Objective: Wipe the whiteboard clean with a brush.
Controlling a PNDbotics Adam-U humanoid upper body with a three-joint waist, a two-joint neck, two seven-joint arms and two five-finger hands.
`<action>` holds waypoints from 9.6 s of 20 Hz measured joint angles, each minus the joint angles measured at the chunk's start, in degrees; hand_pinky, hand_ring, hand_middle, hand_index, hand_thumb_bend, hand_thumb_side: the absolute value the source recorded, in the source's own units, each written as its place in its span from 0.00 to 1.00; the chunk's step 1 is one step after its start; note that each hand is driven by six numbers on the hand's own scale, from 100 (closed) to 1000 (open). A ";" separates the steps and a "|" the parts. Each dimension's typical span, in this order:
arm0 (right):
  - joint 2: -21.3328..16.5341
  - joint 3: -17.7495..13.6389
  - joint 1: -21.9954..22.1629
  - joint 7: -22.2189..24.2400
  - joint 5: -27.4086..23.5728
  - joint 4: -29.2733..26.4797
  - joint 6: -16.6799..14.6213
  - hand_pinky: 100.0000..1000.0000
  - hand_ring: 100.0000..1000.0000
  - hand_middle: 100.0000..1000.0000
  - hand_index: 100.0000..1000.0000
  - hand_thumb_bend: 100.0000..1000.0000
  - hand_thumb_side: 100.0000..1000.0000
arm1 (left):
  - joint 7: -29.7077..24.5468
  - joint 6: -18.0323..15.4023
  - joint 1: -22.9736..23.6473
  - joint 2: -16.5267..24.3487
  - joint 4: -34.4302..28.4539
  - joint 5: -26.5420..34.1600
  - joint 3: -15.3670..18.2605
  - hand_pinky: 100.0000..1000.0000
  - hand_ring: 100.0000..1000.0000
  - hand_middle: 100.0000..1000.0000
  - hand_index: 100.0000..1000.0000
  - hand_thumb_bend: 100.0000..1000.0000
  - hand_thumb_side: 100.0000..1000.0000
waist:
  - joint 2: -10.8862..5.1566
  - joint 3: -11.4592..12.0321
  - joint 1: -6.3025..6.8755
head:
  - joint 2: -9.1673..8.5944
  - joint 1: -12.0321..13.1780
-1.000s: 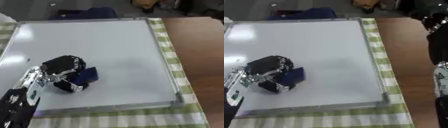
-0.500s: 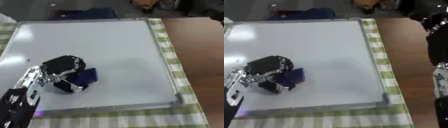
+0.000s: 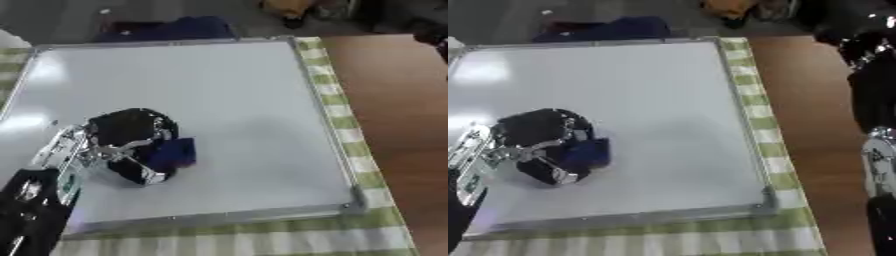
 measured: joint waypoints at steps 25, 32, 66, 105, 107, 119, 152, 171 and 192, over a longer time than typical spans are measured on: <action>0.00 0.00 -0.11 0.28 0.00 0.00 -0.02 0.73 0.60 0.46 0.55 0.12 1.00 | 1.42 -1.43 -0.57 -0.05 1.39 -0.88 0.09 0.64 0.60 0.35 0.00 0.17 0.44 | 0.09 -0.13 0.13 | -0.53 -0.02; 0.00 0.00 0.01 0.18 0.00 0.00 -0.05 0.73 0.60 0.46 0.55 0.12 1.00 | 0.84 -0.85 0.03 0.29 1.37 0.17 0.83 0.63 0.58 0.34 0.00 0.15 0.39 | -0.08 -0.09 0.05 | -0.55 -0.38; 0.00 -0.37 0.18 -0.76 0.47 0.00 -0.83 0.74 0.60 0.46 0.54 0.14 1.00 | -2.15 7.87 -4.99 19.18 15.18 5.54 14.24 0.60 0.51 0.24 0.00 0.12 0.39 | 1.14 0.03 -0.58 | -3.42 -1.60; -0.57 0.03 -1.30 0.06 -0.02 0.00 -0.88 0.74 0.60 0.46 0.54 0.13 1.00 | 6.02 17.38 -9.68 19.12 27.53 -6.96 19.81 0.59 0.43 0.17 0.03 0.06 0.38 | 1.98 -0.95 0.30 | -4.50 7.52; -0.57 0.03 -1.30 0.06 -0.02 0.00 -0.88 0.74 0.60 0.45 0.54 0.14 1.00 | 5.71 17.58 -9.94 19.07 27.53 -7.13 19.81 0.60 0.42 0.17 0.03 0.05 0.38 | 2.09 -0.99 0.30 | -4.57 7.27; -0.57 0.07 -1.63 0.56 0.04 0.00 -0.93 0.74 0.60 0.45 0.54 0.15 1.00 | 7.46 20.15 -13.22 17.07 28.28 -14.55 20.02 0.65 0.40 0.18 0.08 0.18 0.43 | 3.08 -1.70 0.62 | -5.54 6.69; -0.56 -0.03 -1.25 -1.15 0.48 0.00 -0.18 0.74 0.60 0.45 0.54 0.14 1.00 | -3.17 11.24 -12.66 17.58 30.22 -12.11 19.46 0.63 0.38 0.15 0.08 0.09 0.61 | 2.09 -1.39 0.89 | -5.44 5.11; -0.53 -0.35 -1.08 -2.08 0.51 0.00 -0.02 0.74 0.60 0.45 0.54 0.14 1.00 | -6.03 6.30 -11.24 17.37 26.79 -9.65 16.28 0.61 0.34 0.12 0.07 0.13 0.57 | 1.78 -1.28 0.84 | -4.84 4.73; -0.49 -0.38 -0.99 -2.34 0.72 0.00 0.22 0.74 0.60 0.45 0.54 0.13 1.00 | -5.44 5.47 -10.06 15.78 22.74 -5.27 13.22 0.60 0.34 0.11 0.07 0.14 0.58 | 1.77 -1.20 0.61 | -4.43 4.53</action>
